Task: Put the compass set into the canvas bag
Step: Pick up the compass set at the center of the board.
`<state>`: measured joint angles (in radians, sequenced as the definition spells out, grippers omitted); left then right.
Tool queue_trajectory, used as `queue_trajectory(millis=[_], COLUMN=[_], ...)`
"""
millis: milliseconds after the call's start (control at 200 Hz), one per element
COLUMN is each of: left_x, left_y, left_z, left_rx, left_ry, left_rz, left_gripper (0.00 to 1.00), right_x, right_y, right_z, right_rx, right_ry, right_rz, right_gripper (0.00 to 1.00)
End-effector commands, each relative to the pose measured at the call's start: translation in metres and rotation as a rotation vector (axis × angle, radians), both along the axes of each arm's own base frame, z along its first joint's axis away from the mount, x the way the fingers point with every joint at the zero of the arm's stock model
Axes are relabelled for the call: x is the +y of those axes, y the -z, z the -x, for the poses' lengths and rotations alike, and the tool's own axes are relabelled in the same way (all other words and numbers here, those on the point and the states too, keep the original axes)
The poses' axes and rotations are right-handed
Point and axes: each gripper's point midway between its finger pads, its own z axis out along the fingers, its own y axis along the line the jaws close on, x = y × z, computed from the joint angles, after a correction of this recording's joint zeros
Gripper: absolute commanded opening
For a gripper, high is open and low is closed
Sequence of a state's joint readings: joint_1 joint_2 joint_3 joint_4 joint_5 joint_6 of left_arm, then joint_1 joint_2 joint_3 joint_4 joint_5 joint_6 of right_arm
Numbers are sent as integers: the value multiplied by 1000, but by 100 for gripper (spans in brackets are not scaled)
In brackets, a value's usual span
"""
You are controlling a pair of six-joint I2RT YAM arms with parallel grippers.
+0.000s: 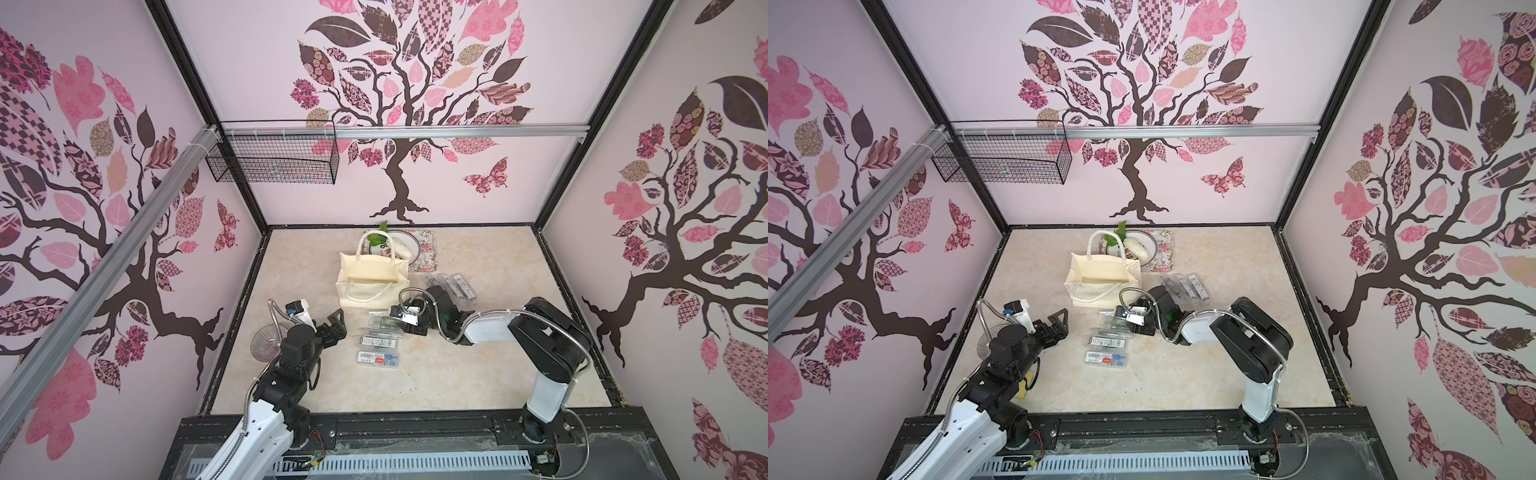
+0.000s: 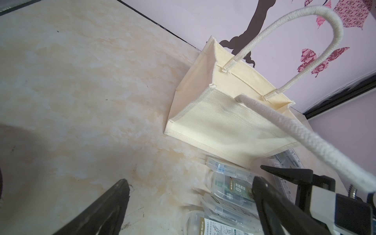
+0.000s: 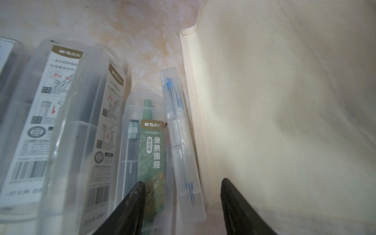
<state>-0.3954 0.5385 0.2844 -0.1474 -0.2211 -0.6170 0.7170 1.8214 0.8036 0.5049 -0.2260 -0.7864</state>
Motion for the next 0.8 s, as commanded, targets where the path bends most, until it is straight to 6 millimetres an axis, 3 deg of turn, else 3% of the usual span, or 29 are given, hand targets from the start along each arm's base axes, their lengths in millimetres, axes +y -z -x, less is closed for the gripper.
queue_trajectory(millis=[0,635,795], left_x=[0,1,3], left_y=[-2,2,1], left_z=[-2,-1,-2], left_rx=[-21,-11,-11], left_ry=[-2,-5,-11], left_rz=[-8,-18,-24], left_gripper=[97,97,97], right_x=[6,15,15], right_y=[2,27,31], right_z=[-11,-14,-13], right_rx=[-40,19,29], right_ry=[-10,-43,-44], right_rz=[20,65,67], right_gripper=[62,39,27])
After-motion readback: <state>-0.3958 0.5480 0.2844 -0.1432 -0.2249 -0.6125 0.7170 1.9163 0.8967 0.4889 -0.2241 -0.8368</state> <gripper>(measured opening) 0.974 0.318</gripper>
